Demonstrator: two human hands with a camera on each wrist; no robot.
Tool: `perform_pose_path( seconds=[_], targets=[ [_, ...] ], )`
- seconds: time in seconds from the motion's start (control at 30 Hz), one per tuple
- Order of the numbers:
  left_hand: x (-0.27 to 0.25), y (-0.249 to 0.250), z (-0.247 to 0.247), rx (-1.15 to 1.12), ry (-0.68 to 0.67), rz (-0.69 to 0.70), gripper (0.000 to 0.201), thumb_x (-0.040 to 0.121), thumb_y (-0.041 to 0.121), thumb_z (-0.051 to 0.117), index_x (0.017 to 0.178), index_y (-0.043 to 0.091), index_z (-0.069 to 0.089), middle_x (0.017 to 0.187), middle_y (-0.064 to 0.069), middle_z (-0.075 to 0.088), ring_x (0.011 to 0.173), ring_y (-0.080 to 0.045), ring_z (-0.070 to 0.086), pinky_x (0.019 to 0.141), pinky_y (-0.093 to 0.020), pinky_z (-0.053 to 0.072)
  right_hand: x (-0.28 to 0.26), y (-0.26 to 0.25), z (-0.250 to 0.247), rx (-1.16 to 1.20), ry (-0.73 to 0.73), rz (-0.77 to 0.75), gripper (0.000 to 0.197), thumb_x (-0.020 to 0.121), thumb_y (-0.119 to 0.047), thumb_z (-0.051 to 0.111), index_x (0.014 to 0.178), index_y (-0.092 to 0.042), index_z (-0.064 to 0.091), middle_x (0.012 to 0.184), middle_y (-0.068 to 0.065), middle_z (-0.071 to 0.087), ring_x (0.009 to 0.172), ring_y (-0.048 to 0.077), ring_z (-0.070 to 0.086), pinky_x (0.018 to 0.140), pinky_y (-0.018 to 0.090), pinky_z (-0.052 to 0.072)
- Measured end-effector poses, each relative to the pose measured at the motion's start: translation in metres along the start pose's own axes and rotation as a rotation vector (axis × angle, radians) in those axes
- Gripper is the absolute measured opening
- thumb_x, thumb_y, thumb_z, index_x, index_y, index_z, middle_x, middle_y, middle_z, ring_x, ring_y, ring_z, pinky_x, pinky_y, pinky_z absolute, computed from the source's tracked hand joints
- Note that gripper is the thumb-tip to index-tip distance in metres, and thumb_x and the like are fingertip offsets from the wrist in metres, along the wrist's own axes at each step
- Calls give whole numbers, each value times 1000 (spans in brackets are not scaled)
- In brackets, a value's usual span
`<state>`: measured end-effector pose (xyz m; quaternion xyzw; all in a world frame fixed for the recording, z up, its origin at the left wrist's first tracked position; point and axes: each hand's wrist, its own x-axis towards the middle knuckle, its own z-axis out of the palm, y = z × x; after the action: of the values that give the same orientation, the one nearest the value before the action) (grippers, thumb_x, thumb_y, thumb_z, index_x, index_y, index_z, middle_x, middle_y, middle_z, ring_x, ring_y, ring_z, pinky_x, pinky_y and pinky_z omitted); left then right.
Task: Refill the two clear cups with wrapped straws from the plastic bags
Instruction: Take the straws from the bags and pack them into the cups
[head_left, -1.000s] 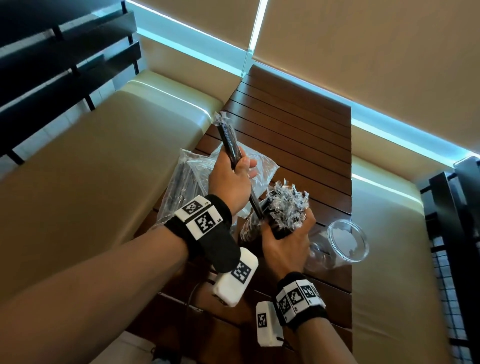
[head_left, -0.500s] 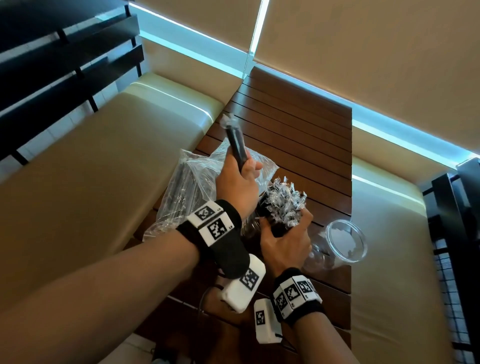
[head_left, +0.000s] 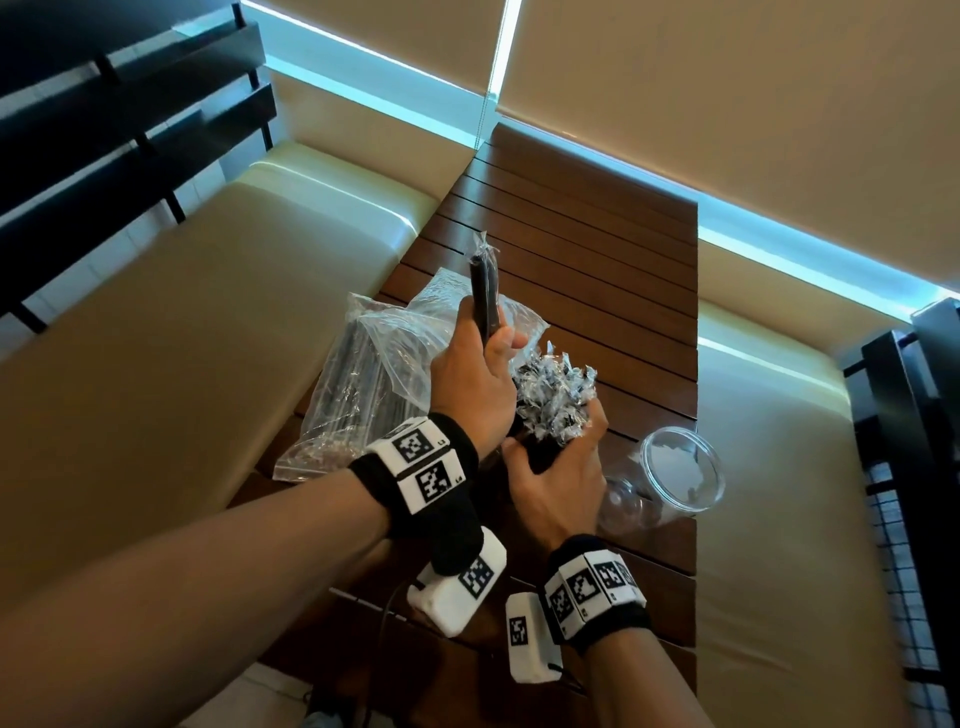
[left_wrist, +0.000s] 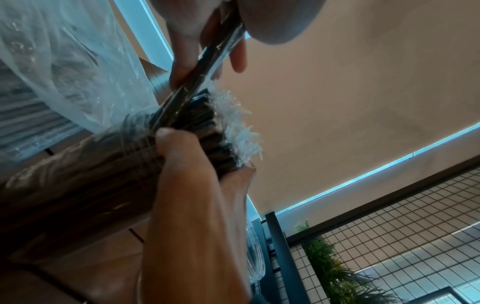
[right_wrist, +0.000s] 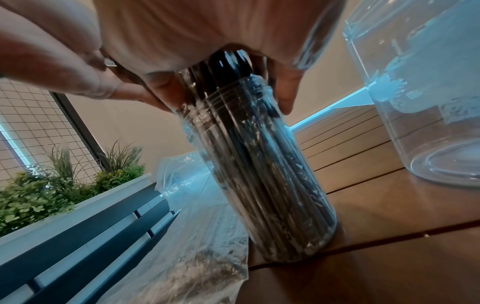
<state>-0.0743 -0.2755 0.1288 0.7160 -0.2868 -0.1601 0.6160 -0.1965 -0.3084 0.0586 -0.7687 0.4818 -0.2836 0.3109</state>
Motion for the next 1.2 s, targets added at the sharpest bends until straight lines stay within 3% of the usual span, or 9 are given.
perform_pose_path(
  seconds=[0.17, 0.37, 0.43, 0.7, 0.8, 0.9, 0.97, 1.03, 1.2],
  targets=[
    [-3, 1, 4, 24, 14, 23, 11, 102, 30, 42, 111, 24, 44, 93, 12, 69, 93, -7, 69, 81, -34, 57, 3, -5, 2, -14, 49, 55, 93, 66, -63, 74, 138, -31, 23, 126, 6, 62, 111, 27, 62, 92, 35, 48],
    [-15, -5, 19, 175, -56, 176, 13, 103, 28, 40, 109, 17, 42, 94, -2, 67, 72, -13, 63, 52, -8, 42, 6, -2, 5, -29, 85, 95, 83, 66, -56, 69, 133, -28, 29, 115, 9, 66, 102, 30, 64, 87, 35, 48],
    [-19, -9, 24, 182, -45, 212, 13, 103, 26, 40, 110, 16, 43, 95, -3, 66, 71, -14, 61, 53, -8, 42, 7, -1, 5, -18, 85, 106, 82, 63, -59, 63, 131, -31, 28, 114, 10, 67, 100, 32, 64, 85, 40, 51],
    [-37, -26, 36, 226, -78, 218, 10, 101, 18, 44, 104, 24, 36, 92, 5, 46, 66, -2, 42, 56, -12, 32, 8, 4, 3, -40, 46, 136, 66, 84, -42, 67, 136, -29, 28, 114, 9, 67, 95, 31, 65, 72, 28, 38],
    [-26, -10, 24, 179, -152, 130, 32, 94, 23, 58, 120, 19, 40, 120, 2, 50, 96, -2, 48, 72, -6, 38, 4, 0, 0, -24, 26, 123, 76, 73, -51, 70, 133, -33, 26, 118, 7, 66, 99, 30, 65, 77, 29, 42],
    [-2, 35, 6, 157, -209, 427, 60, 87, 25, 67, 137, 18, 35, 148, -1, 38, 122, -8, 48, 89, -7, 40, 4, -5, -5, -21, -2, 137, 92, 62, -63, 75, 134, -31, 27, 122, 5, 64, 106, 29, 63, 82, 32, 44],
    [15, 60, 0, 414, -358, 706, 48, 92, 22, 61, 136, 15, 44, 143, -4, 46, 125, -17, 51, 102, -28, 44, 5, -8, -7, -48, -3, 139, 95, 59, -65, 80, 132, -32, 28, 124, 2, 63, 109, 29, 62, 85, 35, 47],
    [25, 72, 1, 824, -548, 826, 28, 99, 25, 48, 124, 18, 57, 129, 0, 59, 129, -19, 49, 113, -43, 33, 7, -10, -9, -55, 3, 135, 96, 56, -65, 82, 129, -33, 29, 123, -1, 63, 109, 27, 62, 85, 34, 48],
    [22, 63, 8, 1033, -573, 781, 35, 104, 35, 34, 112, 17, 63, 122, -2, 61, 115, -18, 55, 107, -40, 39, 9, -12, -10, -19, -4, 135, 96, 55, -63, 83, 128, -35, 28, 122, -2, 63, 107, 27, 64, 86, 39, 52]
  ],
)
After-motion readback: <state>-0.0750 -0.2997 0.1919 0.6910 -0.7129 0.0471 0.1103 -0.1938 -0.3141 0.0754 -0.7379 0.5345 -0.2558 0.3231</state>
